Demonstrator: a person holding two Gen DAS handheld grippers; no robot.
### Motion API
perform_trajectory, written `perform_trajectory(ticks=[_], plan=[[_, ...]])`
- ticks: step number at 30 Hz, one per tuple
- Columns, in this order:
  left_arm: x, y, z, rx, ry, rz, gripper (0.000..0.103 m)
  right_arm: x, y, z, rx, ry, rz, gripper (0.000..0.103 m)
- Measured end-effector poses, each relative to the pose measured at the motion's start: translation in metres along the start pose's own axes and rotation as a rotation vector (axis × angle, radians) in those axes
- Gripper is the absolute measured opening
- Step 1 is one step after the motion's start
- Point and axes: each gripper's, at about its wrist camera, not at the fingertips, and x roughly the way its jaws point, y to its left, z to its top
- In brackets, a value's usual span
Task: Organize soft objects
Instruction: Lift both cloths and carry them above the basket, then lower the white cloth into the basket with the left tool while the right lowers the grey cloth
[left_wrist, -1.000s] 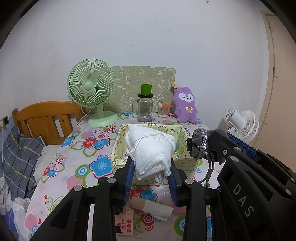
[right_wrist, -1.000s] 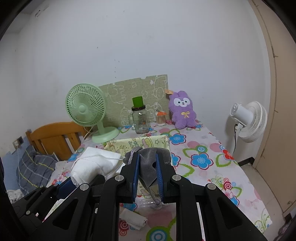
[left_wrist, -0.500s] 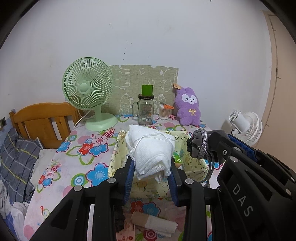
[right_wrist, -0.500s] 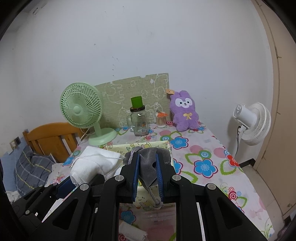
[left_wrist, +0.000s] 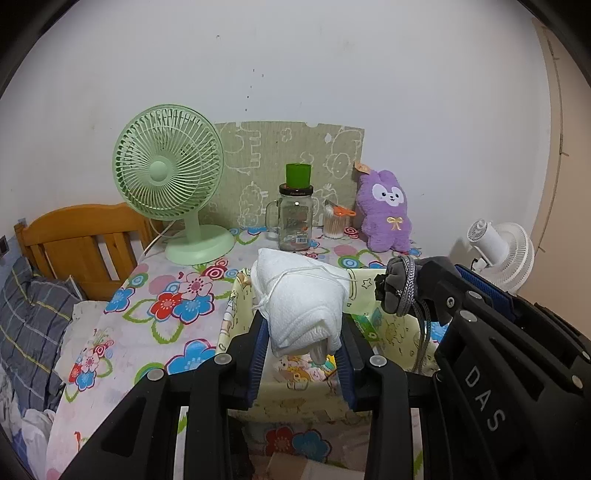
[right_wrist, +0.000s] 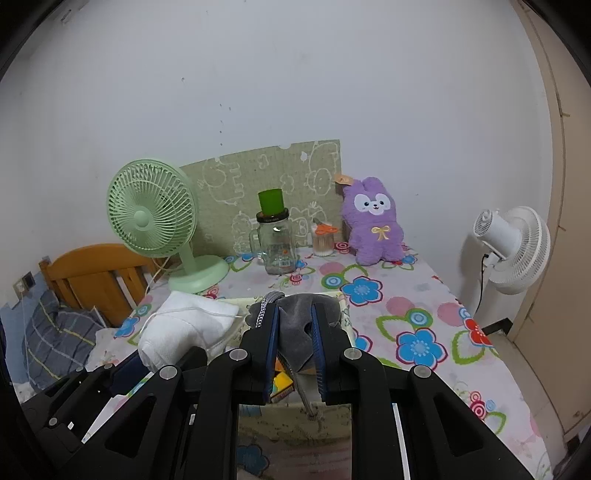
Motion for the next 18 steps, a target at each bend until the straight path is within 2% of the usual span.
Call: perform_trajectory(ticks=[6,12,16,18], plan=[[0.017,0.004,0.003,-0.012,0.03,-0.003,0.036,0.018,0.002,0.003,-0.004,0.01,0.001,0.021],[0.04,0.007,0.0,-0.018,0.095,-0.011,0.041,0.04,0.003,0.0,-0.012,0.042,0.004,0.021],[0.054,0.008,-0.004,0.003,0.159,-0.027,0.054,0.055,0.002,-0.005,-0.007,0.084,0.009,0.021],[0.056,0.007,-0.006,0.018,0.169,-0.03,0.065,0.061,0.003,-0.009,-0.007,0.103,0.016,0.021]])
